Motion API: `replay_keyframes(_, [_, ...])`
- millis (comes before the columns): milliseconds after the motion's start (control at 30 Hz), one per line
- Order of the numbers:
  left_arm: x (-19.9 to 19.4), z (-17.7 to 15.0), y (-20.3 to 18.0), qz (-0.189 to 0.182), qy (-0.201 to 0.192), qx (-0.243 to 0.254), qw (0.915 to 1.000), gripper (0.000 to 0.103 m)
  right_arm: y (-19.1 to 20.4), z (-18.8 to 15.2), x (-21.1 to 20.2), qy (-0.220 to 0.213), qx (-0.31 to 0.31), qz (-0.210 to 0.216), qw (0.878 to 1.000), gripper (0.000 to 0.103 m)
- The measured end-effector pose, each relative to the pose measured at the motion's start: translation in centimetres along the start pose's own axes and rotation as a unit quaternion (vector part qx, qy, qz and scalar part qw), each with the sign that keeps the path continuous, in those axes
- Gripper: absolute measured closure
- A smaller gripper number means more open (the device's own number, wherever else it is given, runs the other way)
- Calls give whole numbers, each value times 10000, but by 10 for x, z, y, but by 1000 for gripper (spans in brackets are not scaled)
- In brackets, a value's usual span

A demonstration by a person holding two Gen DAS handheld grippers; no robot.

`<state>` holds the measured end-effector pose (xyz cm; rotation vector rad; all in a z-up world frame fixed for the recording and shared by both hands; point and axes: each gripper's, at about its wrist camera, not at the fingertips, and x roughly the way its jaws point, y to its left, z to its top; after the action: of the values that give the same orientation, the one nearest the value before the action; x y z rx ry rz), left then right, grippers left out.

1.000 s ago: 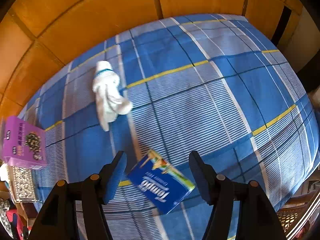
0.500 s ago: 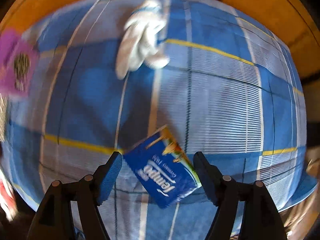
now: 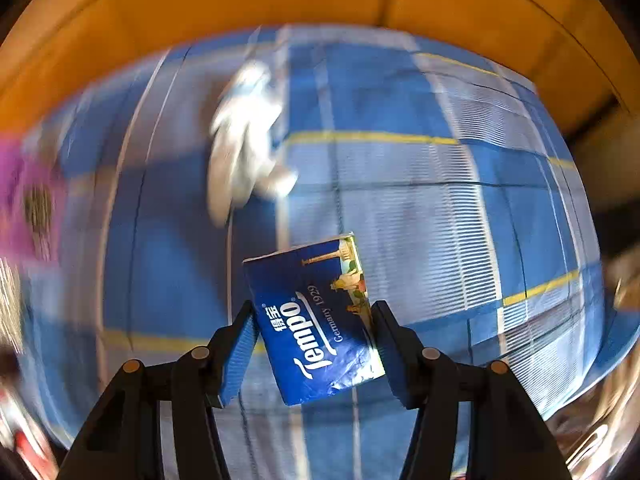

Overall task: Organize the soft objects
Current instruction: 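Grasp the white knit glove with the left tool while the right tool holds the Tempo pack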

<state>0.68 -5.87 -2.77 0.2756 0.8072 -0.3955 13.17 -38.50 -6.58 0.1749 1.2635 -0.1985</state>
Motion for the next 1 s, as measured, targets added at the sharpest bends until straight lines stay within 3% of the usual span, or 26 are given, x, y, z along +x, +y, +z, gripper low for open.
replay_keyframes(167, [7, 22, -18, -163, -23, 139, 9998, 11, -30, 8, 11, -389, 1346, -84, 9901, 45])
replay_keyframes(333, [24, 45, -44, -370, 99, 283, 9989, 11, -57, -5, 17, -595, 1897, 65, 9800, 46])
replay_keyframes(400, [30, 55, -56, -441, 111, 399, 9982, 11, -57, -6, 12, -729, 1918, -132, 9786, 46])
replay_keyframes(500, [41, 71, -72, -534, 180, 504, 9971, 12, -60, -7, 22, -394, 2027, 145, 9783, 46])
replay_keyframes(700, [84, 110, -93, -604, 470, 569, 9954, 24, -63, -6, 29, -249, 2101, 98, 9773, 46])
replay_keyframes(867, [129, 151, -104, -777, 671, 204, 9945, 35, -59, -5, 35, -261, 2108, 123, 9771, 46])
replay_keyframes(1000, [169, 184, -114, -905, 807, -59, 9926, 36, -58, -7, 35, -190, 2019, 170, 9791, 46])
